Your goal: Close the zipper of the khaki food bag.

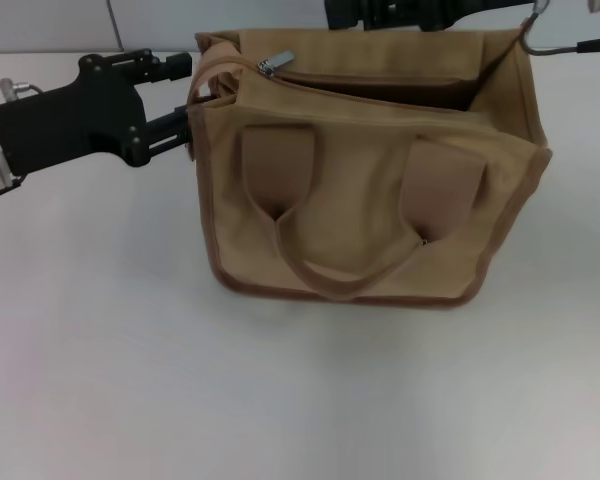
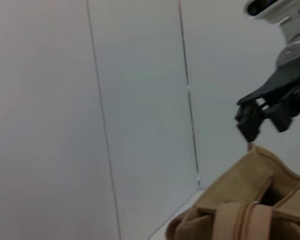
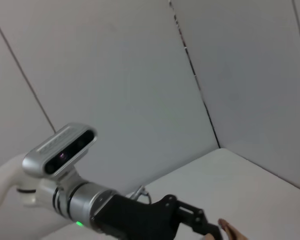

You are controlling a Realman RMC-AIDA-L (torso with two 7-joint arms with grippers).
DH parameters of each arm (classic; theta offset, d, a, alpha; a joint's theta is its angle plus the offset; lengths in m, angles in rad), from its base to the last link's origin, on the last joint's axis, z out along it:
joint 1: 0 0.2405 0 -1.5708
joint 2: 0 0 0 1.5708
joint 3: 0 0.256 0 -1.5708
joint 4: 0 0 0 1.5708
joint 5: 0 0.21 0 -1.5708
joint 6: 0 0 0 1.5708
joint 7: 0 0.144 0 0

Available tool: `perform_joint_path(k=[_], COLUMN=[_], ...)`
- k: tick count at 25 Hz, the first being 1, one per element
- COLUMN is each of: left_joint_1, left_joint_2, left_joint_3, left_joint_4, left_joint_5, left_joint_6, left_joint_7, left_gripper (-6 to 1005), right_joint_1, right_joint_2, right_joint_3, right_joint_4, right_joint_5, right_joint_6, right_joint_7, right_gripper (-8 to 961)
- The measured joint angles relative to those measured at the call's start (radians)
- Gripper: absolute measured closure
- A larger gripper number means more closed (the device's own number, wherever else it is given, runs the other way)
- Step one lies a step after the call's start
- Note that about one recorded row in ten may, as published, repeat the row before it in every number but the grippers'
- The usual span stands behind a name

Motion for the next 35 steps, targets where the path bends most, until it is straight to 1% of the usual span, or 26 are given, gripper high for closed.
perform_joint_path(k=[1,2,5,7,10,13,16,19,20,21,26,30,35], left_joint_1=[0.0,-0.003,-0.003,-0.001,0.013,0.02,0.02,0.018,0.018,0.017,0.016,0.015,0.017], left_joint_2=[0.0,-0.005,-0.006,-0.007,-0.012,-0.013,-0.013,-0.013,-0.013,-0.013,-0.013,-0.013,-0.013], left_joint_3=[0.0,0.0,-0.004,-0.008,-0.005,-0.001,0.0,0.001,0.001,0.001,0.0,0.0,0.0], left_joint_4=[0.0,0.001,0.002,0.003,0.003,0.001,-0.001,-0.005,-0.007,-0.007,-0.008,-0.008,-0.009], left_joint_5=[0.0,0.0,-0.006,-0.022,-0.068,-0.086,-0.087,-0.087,-0.087,-0.087,-0.087,-0.088,-0.088], left_joint_6=[0.0,-0.022,-0.021,-0.012,-0.006,-0.001,0.005,0.008,0.008,0.009,0.028,0.03,0.047], left_joint_7=[0.0,0.004,0.021,0.041,0.056,0.057,0.057,0.052,0.05,0.049,0.047,0.047,0.048], left_gripper=[493,472,470,503,553,602,652,788,834,879,982,981,981], right_joint_1=[0.0,0.001,0.006,0.008,0.013,0.011,0.002,-0.002,-0.003,-0.004,-0.004,-0.008,-0.012], right_joint_2=[0.0,0.0,0.003,0.006,0.02,0.042,0.076,0.103,0.107,0.11,0.113,0.117,0.119], right_joint_3=[0.0,-0.009,-0.04,-0.048,-0.077,-0.112,-0.151,-0.193,-0.207,-0.227,-0.325,-0.397,-0.44], right_joint_4=[0.0,-0.011,-0.055,-0.07,-0.128,-0.196,-0.26,-0.301,-0.31,-0.318,-0.346,-0.37,-0.397], right_joint_5=[0.0,-0.002,-0.032,-0.048,-0.112,-0.184,-0.259,-0.303,-0.308,-0.311,-0.35,-0.378,-0.379], right_joint_6=[0.0,0.0,-0.002,-0.002,0.006,0.037,0.088,0.125,0.137,0.154,0.247,0.312,0.333], right_joint_7=[0.0,-0.014,-0.082,-0.101,-0.159,-0.204,-0.264,-0.31,-0.318,-0.326,-0.333,-0.342,-0.347], right_gripper=[651,651,651,651,651,651,652,652,652,652,652,653,659])
